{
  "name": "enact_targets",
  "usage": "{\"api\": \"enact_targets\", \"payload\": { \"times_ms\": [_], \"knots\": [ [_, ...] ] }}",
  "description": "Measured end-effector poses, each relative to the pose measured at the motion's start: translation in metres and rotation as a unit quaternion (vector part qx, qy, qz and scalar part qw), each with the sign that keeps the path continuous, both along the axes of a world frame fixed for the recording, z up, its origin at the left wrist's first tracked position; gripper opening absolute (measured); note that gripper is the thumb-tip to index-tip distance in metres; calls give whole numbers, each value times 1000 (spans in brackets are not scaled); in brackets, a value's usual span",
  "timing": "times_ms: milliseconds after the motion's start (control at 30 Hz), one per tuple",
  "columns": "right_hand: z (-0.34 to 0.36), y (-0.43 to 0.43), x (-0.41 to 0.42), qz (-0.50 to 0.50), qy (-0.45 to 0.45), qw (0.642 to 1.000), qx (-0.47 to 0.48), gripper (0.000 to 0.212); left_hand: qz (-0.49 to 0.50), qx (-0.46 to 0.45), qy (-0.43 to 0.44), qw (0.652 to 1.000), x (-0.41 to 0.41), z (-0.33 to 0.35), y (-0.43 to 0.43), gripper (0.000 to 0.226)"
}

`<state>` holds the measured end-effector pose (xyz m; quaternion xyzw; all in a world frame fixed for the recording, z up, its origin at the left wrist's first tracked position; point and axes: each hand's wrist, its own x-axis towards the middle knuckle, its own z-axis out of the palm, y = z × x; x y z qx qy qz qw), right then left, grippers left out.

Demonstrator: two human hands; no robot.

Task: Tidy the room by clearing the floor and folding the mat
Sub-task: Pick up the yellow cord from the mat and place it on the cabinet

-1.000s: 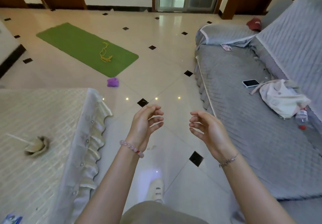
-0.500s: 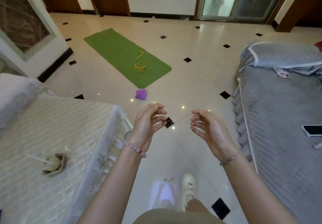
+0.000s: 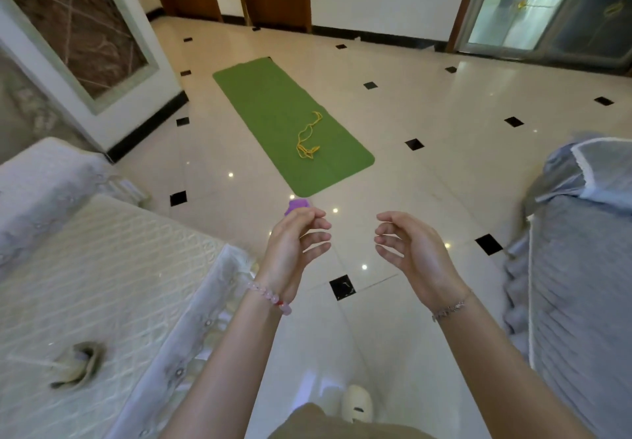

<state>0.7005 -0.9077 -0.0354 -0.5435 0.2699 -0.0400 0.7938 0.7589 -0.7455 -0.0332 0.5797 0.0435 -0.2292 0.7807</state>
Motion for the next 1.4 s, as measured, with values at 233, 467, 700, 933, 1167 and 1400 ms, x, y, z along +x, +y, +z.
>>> {"api": "enact_targets", "payload": {
  "times_ms": [233, 467, 700, 933, 1167, 1400],
  "knots": [
    [-1, -45, 91, 19, -2, 1000, -3, 19, 24, -5, 5, 1000, 80, -3, -34, 17],
    [-13, -66, 191, 27, 18, 999, -9, 20, 45, -1, 17, 999, 186, -18, -55, 21],
    [-10, -85, 299, -3, 26, 1000, -12, 18, 33, 18, 45, 998, 304, -22, -71, 20],
    [-15, -112, 386, -43, 31, 999, -4, 17, 7, 11, 46, 999, 402, -27, -94, 21],
    [-29, -154, 475, -43, 46, 998, 0, 17, -1, 15, 64, 998, 485, -41, -136, 21],
    [-47, -219, 596, -8, 62, 998, 2, 15, 39, 35, 76, 996, 593, -58, -191, 21]
  ]
}}
